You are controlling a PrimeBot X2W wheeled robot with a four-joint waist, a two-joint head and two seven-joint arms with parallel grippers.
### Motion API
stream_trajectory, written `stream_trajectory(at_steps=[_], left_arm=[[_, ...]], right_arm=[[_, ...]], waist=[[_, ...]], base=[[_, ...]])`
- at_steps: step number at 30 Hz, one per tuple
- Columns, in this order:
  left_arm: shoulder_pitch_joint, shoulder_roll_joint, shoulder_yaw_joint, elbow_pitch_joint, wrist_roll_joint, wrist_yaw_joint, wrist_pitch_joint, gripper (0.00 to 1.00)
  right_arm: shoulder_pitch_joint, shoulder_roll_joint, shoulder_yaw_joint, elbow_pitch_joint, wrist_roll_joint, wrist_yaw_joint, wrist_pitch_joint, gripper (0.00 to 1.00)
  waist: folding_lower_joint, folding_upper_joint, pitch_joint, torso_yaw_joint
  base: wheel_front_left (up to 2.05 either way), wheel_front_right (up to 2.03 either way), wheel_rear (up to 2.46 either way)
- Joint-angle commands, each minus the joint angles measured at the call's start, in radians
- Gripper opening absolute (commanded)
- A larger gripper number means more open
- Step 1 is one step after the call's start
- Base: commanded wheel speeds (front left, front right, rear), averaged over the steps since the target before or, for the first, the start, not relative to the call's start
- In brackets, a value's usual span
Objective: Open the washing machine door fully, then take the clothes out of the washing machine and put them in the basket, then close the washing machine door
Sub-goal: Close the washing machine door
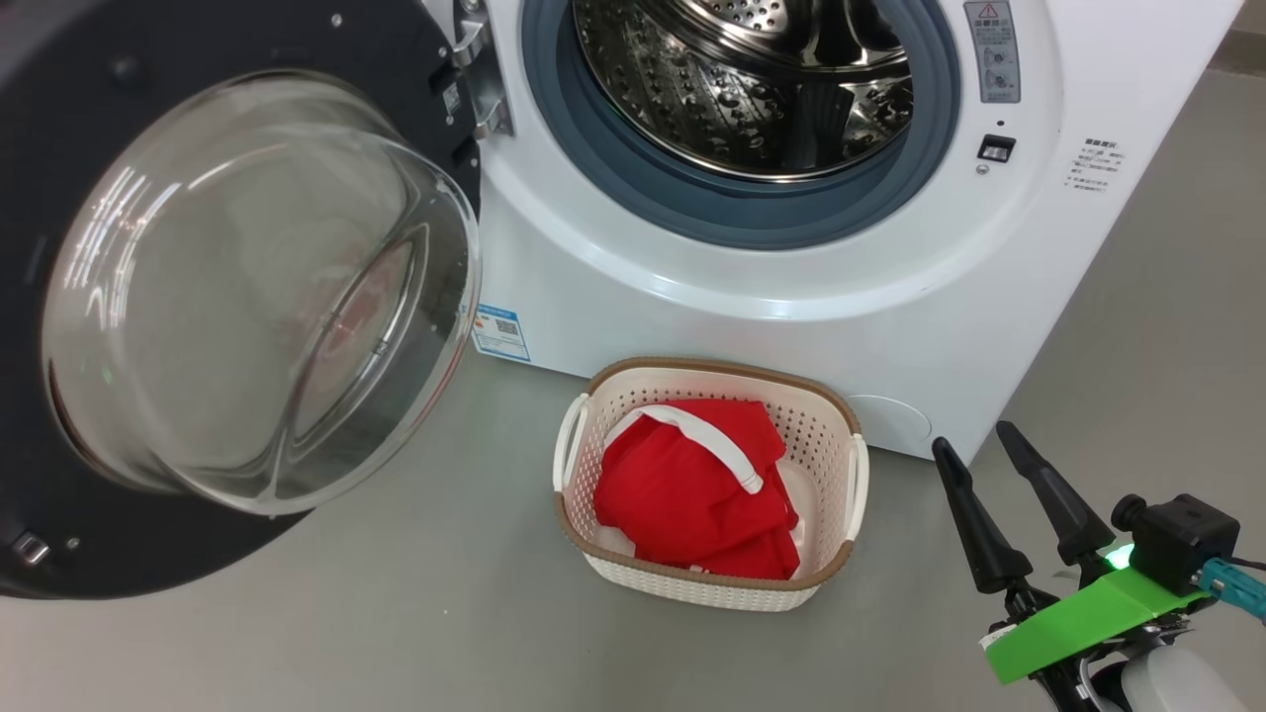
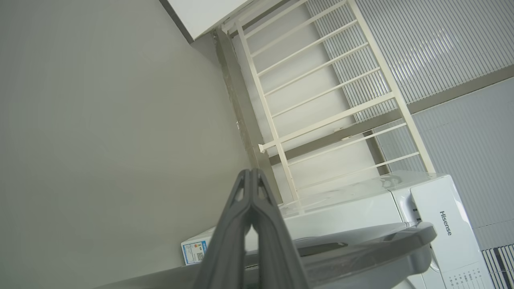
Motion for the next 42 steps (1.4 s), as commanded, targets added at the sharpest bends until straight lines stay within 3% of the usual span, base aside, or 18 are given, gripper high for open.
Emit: stream_trajectory(at_steps=[1,10,21,31,42], left_arm=[[-0.041,0.061,0.012,-0.006,-0.007,-0.006,0.018,0.00],[-0.057,0.040,-0.015,0.044,-0.010,-0.018,0.052,0.00],[-0.013,0.036,-0.064,0.011,-0.053,-0.019,0.261,0.00],[0.068,-0.003,-0.102,-0.159,-0.094,0.038,0.409,0.00],[0.170,-0.058,-0.102,-0.376,-0.149,0.117,0.485,0.00]], right_arm=[[-0.025,-0.015,0.018,-0.024,-0.002,0.002,-0.005,1.00],[-0.036,-0.015,0.021,-0.021,0.002,0.002,-0.005,1.00],[-0.019,-0.010,0.009,-0.014,0.005,0.002,-0.005,1.00],[-0.009,-0.002,0.005,-0.015,0.003,0.002,-0.005,1.00],[0.005,0.006,0.003,-0.016,0.001,0.002,-0.005,1.00]], waist=[[0.0000,0.0000,0.004,-0.007],[0.0000,0.0000,0.015,-0.026],[0.0000,0.0000,-0.009,-0.031],[0.0000,0.0000,-0.028,-0.014],[0.0000,0.0000,-0.043,-0.014]], base=[[0.00,0.00,0.00],[0.00,0.00,0.00],[0.00,0.00,0.00],[0.00,0.00,0.00],[0.00,0.00,0.00]])
